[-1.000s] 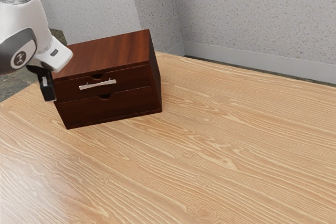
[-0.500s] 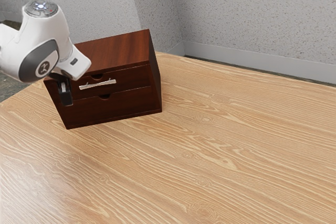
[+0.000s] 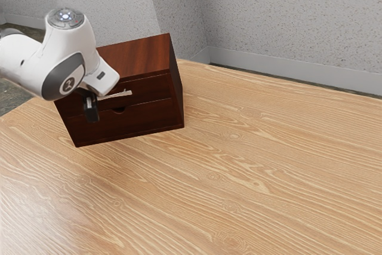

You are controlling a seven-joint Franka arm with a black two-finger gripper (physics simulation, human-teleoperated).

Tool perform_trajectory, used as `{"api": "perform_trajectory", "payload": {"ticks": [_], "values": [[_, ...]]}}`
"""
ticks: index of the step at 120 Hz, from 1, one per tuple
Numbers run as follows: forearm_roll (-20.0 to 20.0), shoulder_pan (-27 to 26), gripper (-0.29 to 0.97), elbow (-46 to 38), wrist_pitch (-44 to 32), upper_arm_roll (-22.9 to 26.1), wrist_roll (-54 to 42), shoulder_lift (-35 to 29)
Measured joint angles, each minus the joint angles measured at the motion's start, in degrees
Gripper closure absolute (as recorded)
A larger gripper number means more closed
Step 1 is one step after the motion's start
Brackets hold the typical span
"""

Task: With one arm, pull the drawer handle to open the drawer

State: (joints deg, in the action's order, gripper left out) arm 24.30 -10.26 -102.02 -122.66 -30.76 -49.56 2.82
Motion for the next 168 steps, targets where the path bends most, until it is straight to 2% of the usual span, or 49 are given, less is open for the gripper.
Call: {"api": "perform_trajectory", "payload": {"ticks": [35, 119, 168], "values": [[-1.9, 1.2, 0.00, 2.0, -2.1, 0.4, -0.2, 3.8], [-4.8, 1.0, 0.00, 3.9, -3.8, 0.8, -0.8, 8.1], [-5.2, -0.3, 0.00, -1.2, -3.9, 0.6, -1.2, 2.9]]}}
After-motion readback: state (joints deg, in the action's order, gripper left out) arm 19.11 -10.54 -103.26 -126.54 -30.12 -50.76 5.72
